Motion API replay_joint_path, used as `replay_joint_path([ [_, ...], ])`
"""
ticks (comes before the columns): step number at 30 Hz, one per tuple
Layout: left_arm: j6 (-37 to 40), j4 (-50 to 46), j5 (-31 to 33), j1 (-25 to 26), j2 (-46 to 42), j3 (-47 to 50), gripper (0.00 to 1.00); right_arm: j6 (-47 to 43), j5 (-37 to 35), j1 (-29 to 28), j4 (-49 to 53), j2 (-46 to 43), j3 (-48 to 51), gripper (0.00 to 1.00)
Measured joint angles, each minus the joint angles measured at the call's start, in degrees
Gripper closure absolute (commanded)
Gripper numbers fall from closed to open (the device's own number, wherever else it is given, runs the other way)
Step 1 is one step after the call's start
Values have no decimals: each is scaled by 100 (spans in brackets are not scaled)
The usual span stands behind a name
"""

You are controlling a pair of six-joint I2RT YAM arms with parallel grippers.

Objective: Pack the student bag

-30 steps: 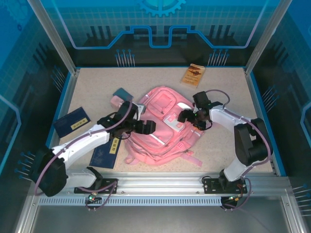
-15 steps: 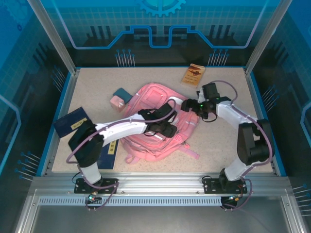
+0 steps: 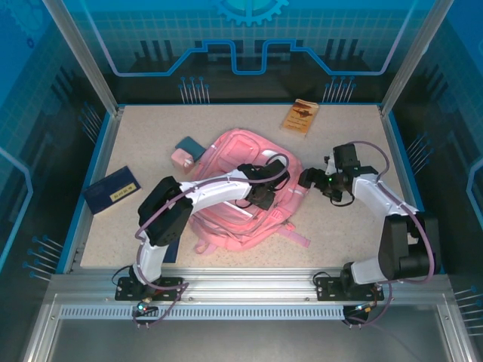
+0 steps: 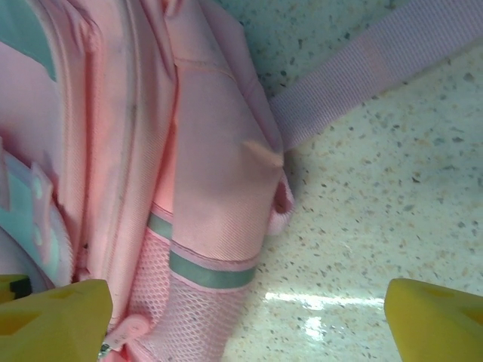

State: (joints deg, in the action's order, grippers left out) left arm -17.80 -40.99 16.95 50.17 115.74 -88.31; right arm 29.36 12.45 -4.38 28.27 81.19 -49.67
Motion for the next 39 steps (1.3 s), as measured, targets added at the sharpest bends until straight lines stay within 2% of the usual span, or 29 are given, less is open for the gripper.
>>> replay_joint_path([
  [2,-39,-74,2,15,48,-74,67,-33,-57,-2,7,-59,107,7],
  [6,-146,-188,0,59,92,-199,91,-87,-234,-55,31,-205,299,8],
  [9,-181,-282,35,68,94,-293,100,-131,-417,-286,44,-378,398,10],
  [13,-173,-330,170,68,90,-352,100,-264,-619,-817,0,-728,608,17],
  [17,-155,-323,262,26,-4,-380,100,-479,-756,-1410,-63,-1335,964,31],
  [20,-153,-304,280,-68,-188,-457,100,-645,-686,-1648,-155,-1786,1224,39],
  [23,-153,-232,278,-205,-374,-577,100,-772,-442,-1738,-284,-2079,1425,43],
  [28,-151,-205,321,-387,-581,-715,100,-933,7,-1862,-457,-2068,1510,45],
  [32,-153,-256,317,-446,-693,-754,100,-1016,219,-1976,-678,-1886,1519,55],
  [39,-153,-420,308,-474,-796,-990,100,-1156,304,-2009,-1110,-1670,1521,64],
])
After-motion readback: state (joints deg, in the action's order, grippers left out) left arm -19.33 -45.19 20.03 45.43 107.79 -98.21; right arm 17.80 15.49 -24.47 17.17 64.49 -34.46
